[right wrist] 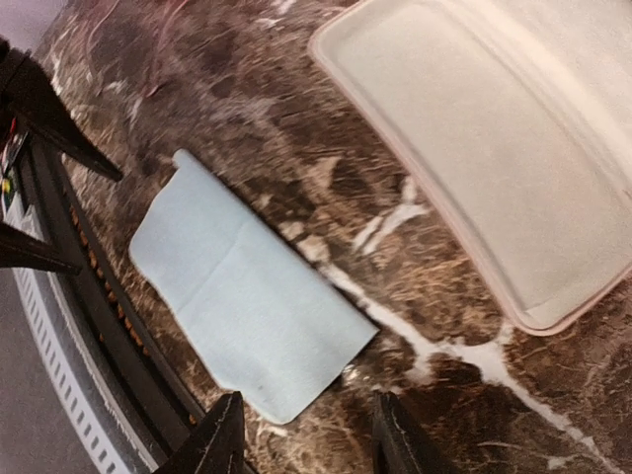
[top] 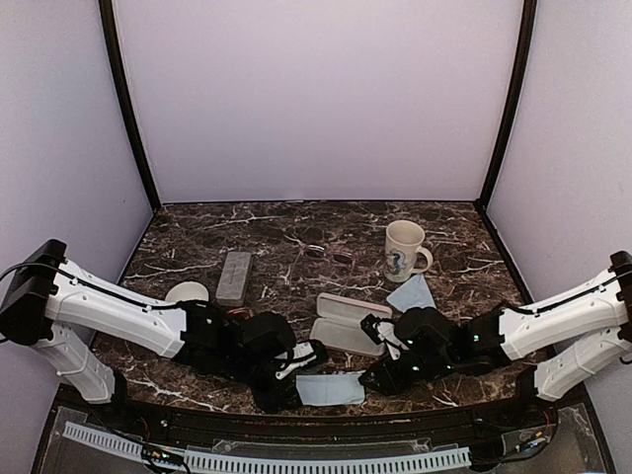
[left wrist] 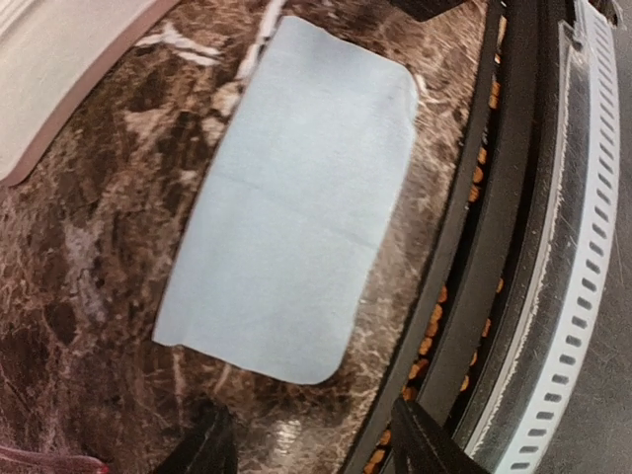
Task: Organize the sunglasses
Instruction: Fold the glasses cleaning cloth at the center of the board.
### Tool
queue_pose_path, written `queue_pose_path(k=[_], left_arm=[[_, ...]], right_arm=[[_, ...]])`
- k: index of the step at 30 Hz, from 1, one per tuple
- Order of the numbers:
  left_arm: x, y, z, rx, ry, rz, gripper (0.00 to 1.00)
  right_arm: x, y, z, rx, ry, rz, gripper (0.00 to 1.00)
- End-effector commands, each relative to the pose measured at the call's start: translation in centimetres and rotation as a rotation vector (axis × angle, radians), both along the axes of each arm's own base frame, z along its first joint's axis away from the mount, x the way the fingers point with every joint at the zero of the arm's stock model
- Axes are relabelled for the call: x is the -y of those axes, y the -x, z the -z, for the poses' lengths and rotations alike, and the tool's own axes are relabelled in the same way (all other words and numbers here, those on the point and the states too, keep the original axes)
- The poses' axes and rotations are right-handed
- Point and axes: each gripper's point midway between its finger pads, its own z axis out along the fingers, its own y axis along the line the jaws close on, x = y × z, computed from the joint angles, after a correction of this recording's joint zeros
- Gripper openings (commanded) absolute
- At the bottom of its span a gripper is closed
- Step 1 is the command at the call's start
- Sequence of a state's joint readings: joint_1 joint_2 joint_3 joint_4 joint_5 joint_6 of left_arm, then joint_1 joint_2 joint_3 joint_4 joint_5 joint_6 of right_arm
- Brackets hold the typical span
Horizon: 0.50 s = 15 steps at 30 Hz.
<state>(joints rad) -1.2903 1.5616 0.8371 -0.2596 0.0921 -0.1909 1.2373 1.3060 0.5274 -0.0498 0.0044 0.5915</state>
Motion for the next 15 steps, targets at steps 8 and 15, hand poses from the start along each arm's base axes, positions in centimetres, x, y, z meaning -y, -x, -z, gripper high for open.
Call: queue_pose_path(k=[8,15], left_arm=[[0.3,-4.4,0.1,-0.098,0.082,-0.114,0.56],[0.6,-4.9,0.4,-0.147,0.115,-0.112,0.53]], right_arm=[[-0.3,-2.6,1.3,-0.056,0.015,0.064,0.45],[-0.6,-2.8,2.9,-0.092,0.03,0.053,0.4]])
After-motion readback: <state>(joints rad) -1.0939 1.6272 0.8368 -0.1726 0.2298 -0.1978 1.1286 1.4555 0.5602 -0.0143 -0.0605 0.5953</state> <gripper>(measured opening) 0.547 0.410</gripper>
